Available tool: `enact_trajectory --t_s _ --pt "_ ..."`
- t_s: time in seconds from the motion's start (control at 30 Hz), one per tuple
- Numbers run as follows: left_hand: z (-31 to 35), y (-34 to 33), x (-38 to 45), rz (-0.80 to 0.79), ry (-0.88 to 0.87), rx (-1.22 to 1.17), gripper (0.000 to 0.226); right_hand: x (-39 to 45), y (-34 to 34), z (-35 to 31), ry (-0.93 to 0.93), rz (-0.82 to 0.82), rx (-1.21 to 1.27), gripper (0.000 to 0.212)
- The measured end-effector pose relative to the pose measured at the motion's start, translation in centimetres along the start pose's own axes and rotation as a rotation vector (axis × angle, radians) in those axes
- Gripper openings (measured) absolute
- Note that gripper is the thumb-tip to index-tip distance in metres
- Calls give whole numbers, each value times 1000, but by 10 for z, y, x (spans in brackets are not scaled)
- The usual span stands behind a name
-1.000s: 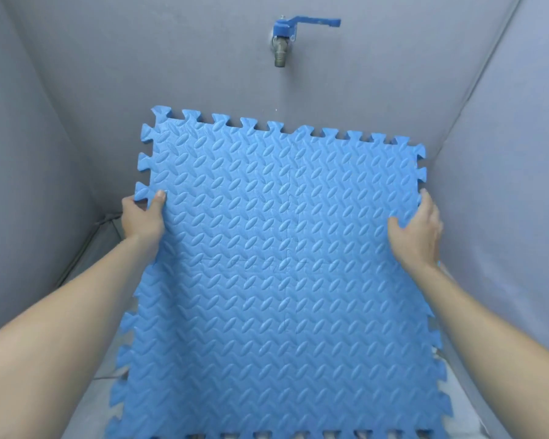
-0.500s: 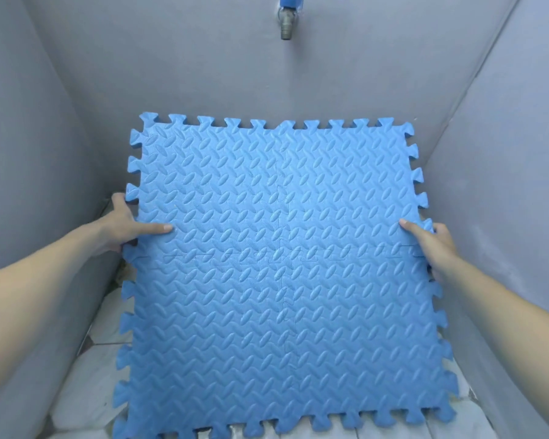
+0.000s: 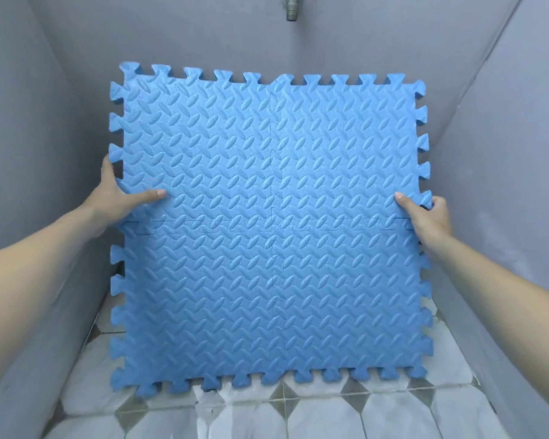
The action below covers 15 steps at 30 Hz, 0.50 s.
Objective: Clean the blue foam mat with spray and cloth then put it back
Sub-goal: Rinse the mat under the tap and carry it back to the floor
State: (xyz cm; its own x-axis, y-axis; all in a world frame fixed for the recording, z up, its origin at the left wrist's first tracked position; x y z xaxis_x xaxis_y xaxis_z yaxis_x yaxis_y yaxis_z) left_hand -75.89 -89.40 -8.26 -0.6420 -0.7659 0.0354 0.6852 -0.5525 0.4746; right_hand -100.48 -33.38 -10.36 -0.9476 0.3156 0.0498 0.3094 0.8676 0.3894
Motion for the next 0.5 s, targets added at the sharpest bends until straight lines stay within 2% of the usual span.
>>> enact_trajectory --t_s 0.07,0.33,0.5 --pt "0 -6 -3 -43 0 67 137 0 2 0 -4 -1 10 66" --pt "-9 -9 -29 -6 -40 190 120 -6 25 21 -26 33 -6 60" --pt "7 -3 -31 20 -105 188 121 -10 35 18 -8 145 50 57"
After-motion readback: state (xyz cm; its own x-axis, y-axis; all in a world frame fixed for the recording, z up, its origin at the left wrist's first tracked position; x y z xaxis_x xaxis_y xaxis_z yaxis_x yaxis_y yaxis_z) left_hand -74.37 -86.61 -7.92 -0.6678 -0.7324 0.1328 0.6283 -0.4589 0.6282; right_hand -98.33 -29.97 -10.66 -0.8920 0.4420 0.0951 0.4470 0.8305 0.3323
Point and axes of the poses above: each hand's wrist, its own x-axis towards the middle knuckle, its own y-axis out of the back of the hand, z = x × y, the point moved 10 cm from there along x, towards the middle knuckle, and after that the axes turned 12 degrees about z, right-handed, at the moved point
